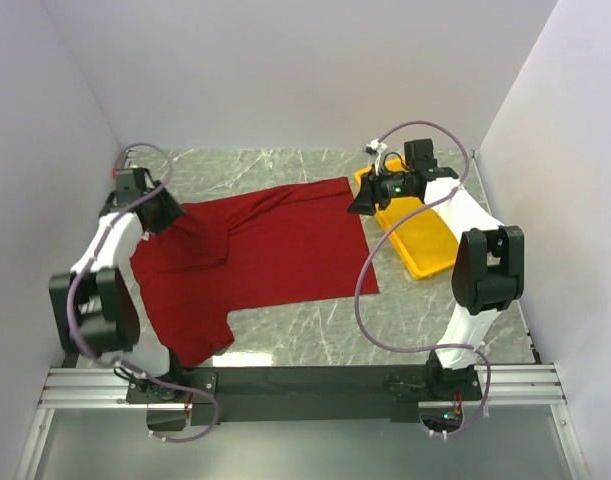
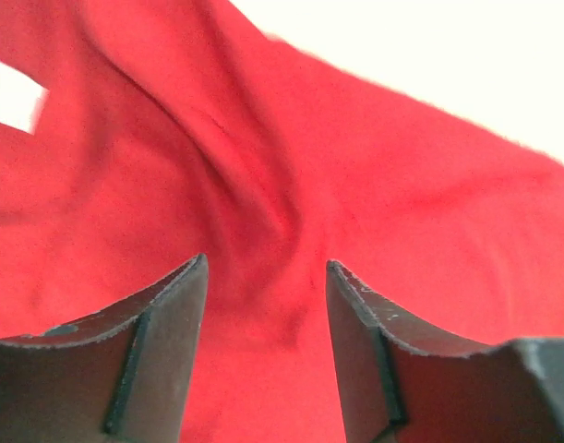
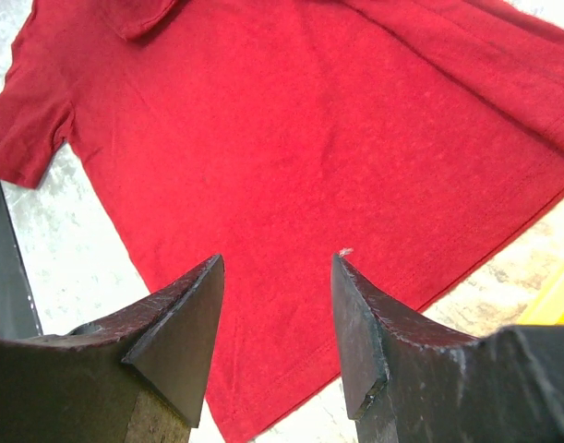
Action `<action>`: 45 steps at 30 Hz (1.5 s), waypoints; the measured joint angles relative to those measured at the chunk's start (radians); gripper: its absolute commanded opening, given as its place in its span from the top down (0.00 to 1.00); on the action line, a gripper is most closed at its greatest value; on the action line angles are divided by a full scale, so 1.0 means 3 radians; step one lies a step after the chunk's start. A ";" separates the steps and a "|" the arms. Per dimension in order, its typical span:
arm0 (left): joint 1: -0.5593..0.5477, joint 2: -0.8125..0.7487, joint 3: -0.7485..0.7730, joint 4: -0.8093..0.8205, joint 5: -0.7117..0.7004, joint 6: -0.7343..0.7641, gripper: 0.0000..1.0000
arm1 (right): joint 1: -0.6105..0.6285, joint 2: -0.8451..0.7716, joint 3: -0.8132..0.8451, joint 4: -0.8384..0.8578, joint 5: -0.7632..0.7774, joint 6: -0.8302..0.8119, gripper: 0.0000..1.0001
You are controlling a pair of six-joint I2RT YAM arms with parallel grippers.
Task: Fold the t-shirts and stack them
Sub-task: Fold the tshirt
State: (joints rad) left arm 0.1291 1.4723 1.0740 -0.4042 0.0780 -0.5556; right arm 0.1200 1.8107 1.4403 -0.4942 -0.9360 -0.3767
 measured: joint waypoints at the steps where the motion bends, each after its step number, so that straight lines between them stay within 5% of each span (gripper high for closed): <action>1: 0.0127 0.0156 0.0080 0.0046 0.0031 -0.0005 0.45 | 0.0000 0.0005 0.0018 -0.0009 0.0001 -0.0004 0.43; 14: 0.0961 0.0917 0.0507 0.0373 0.0463 0.0069 0.49 | 0.0046 0.0464 0.0750 -0.0187 0.0402 0.0032 0.43; 31: 0.1039 0.1905 0.1265 0.0392 0.1133 0.0142 0.57 | 0.0178 0.0855 0.1161 -0.0509 0.0628 0.0058 0.43; 45: 0.1039 0.2215 0.1593 0.0254 0.1214 0.0179 0.99 | 0.0178 0.0855 0.1161 -0.0524 0.0629 0.0094 0.43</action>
State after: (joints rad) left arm 0.4408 2.1368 1.5520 -0.3279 0.4423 -0.5018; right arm 0.1734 2.0670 1.7885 -0.6514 -0.7471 -0.3485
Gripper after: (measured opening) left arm 0.043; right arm 0.568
